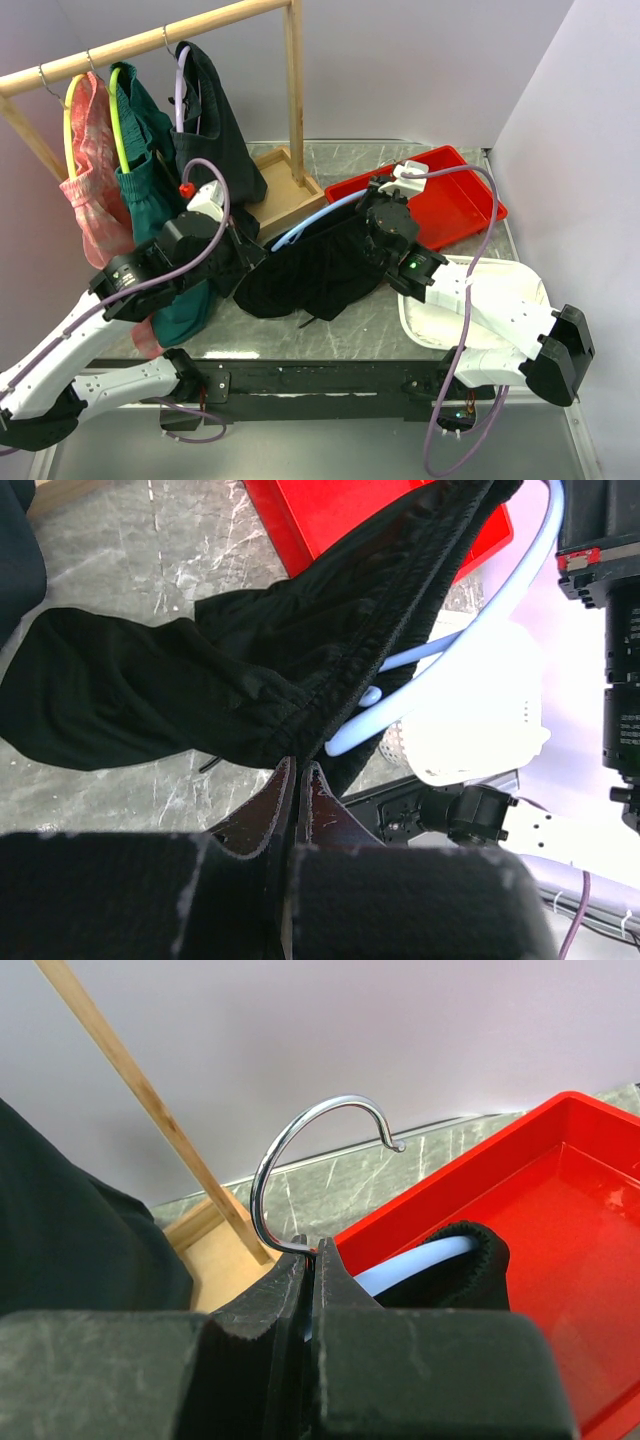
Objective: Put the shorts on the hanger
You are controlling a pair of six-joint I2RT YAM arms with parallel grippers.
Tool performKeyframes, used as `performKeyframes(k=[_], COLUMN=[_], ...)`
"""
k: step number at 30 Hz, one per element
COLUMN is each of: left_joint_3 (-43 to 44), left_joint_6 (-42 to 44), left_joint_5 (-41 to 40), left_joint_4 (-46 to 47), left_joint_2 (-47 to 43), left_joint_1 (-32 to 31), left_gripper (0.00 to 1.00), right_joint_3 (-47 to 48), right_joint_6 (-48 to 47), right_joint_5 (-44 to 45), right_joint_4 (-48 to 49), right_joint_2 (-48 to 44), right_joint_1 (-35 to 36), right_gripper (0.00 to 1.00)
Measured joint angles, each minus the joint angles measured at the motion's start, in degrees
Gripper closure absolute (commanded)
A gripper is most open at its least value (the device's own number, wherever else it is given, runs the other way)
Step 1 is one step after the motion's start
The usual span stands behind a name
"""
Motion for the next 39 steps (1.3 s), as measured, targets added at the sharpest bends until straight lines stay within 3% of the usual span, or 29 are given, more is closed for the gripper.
performKeyframes(k=[16,23,39], left_joint_3=[15.8,16.2,12.6], left_joint_6=[4.7,5.3,4.7], left_joint_5=[1.7,1.9,2.8], left_joint_4=[-9.0,-9.7,-10.7], left_joint_2=[5.7,8.2,11.8], left_joint_1=[0.0,0.0,0.1], left_gripper=[0.99,0.99,0.99], right_joint_3=[3.6,3.4,-4.9], right_joint_6=[-3.7,-8.9,-29.6], right_joint_5=[0.9,3.9,10.6], right_joint_4=[3.6,5.7,28.1], right_joint_2=[1.5,1.6,1.2], right_joint_1=[0.0,1.0,7.5], right_gripper=[1.0,1.0,1.0])
